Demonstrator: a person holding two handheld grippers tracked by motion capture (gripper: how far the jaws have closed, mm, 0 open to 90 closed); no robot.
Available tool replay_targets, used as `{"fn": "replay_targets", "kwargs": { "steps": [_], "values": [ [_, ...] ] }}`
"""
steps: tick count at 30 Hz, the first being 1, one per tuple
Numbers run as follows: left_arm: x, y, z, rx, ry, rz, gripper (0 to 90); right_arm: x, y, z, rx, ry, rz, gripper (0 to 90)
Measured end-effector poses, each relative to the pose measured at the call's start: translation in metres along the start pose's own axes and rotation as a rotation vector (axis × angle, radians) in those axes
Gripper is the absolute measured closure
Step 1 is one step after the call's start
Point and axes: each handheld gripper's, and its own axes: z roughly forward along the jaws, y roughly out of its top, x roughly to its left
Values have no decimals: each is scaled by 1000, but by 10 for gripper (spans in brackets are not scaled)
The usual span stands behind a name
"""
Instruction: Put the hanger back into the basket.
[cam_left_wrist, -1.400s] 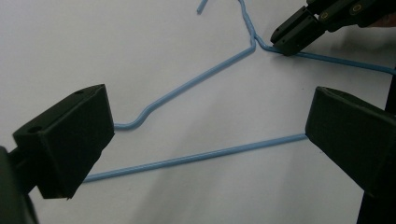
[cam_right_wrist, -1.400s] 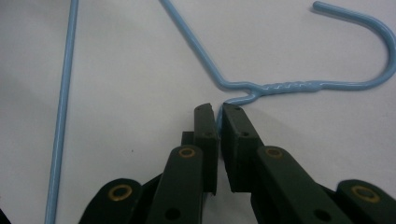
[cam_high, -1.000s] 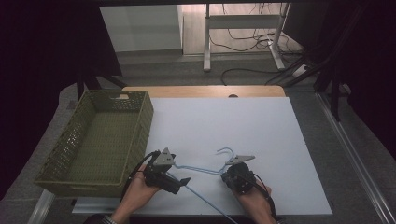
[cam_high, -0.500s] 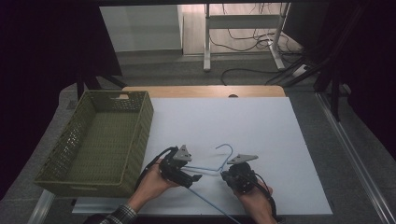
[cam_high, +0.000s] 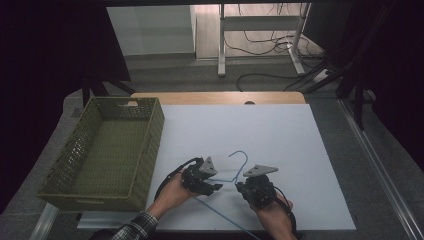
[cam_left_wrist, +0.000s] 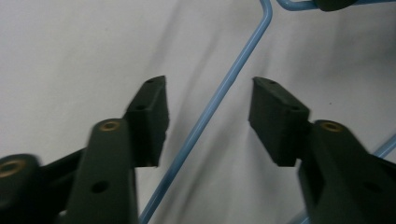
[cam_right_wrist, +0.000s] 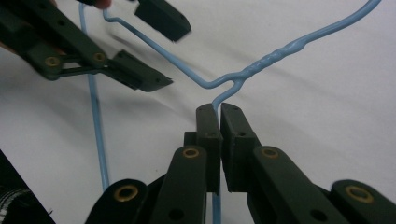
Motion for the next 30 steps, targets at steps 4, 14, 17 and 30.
{"fn": "replay_targets", "kwargs": {
  "steps": [4, 14, 17, 30],
  "values": [
    [-1, 2, 3, 2, 2, 20, 564, 2, 1, -3, -18, 2, -10, 865],
    [-3, 3, 3, -20, 16, 85, 727, 5, 2, -7, -33, 6, -20, 864],
    [-6, 3, 2, -23, 32, 132, 749, 5, 2, -8, -40, 0, -25, 860],
    [-10, 3, -1, -39, 24, 224, 839, -7, 10, -17, -98, 4, 26, 663]
  ]
}}
